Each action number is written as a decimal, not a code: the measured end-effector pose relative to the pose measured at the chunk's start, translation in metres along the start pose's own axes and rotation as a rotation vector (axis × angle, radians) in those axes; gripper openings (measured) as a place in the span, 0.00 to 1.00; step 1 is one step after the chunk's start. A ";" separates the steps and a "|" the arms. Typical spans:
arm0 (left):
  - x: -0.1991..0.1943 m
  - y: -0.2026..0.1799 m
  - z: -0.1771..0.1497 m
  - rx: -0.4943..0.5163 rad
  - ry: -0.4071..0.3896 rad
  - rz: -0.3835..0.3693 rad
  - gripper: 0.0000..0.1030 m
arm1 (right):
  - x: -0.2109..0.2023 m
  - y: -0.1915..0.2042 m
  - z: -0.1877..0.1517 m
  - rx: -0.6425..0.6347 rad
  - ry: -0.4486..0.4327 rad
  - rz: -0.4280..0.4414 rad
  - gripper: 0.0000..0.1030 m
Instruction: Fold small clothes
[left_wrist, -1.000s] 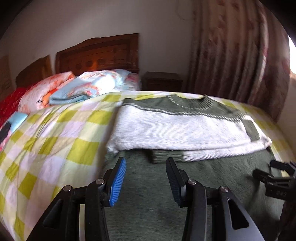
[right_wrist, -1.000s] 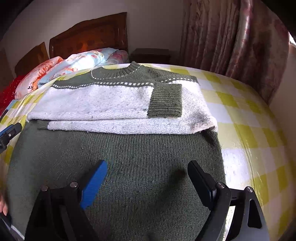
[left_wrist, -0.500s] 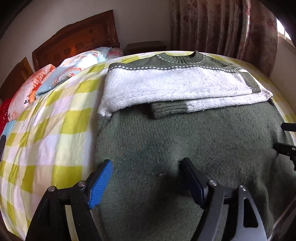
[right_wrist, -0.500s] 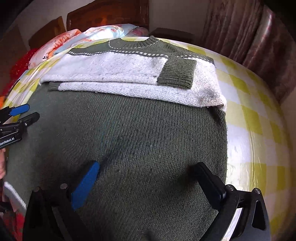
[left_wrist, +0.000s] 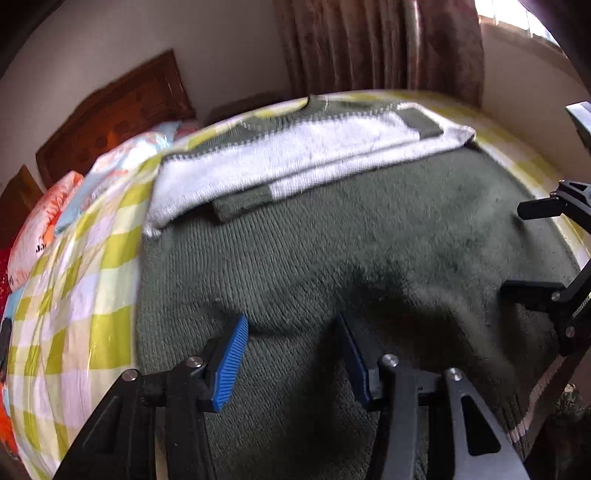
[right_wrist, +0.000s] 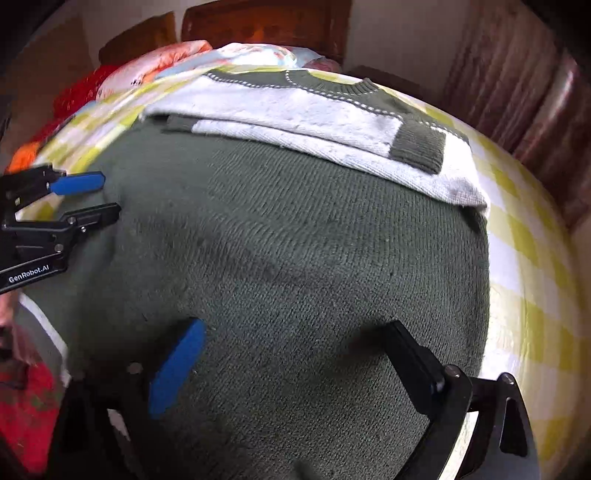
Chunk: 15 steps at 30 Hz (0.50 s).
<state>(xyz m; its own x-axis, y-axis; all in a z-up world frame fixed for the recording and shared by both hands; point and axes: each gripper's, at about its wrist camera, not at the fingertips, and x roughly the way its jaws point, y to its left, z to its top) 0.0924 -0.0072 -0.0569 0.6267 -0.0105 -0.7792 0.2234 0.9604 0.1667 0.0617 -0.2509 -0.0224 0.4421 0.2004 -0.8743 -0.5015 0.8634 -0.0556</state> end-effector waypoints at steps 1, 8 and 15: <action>-0.002 0.006 -0.005 -0.017 0.010 -0.021 0.51 | -0.001 -0.007 -0.004 0.015 0.025 0.032 1.00; -0.017 0.066 -0.050 -0.099 0.079 -0.043 0.84 | -0.025 -0.043 -0.048 0.029 0.054 -0.011 1.00; -0.037 0.031 -0.028 -0.093 0.056 -0.093 0.60 | -0.051 0.003 -0.031 -0.036 -0.007 -0.028 1.00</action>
<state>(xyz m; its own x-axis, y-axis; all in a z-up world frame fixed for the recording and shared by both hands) 0.0550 0.0303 -0.0399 0.5630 -0.0871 -0.8218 0.2067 0.9777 0.0380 0.0146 -0.2734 0.0068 0.4613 0.1796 -0.8689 -0.5154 0.8514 -0.0977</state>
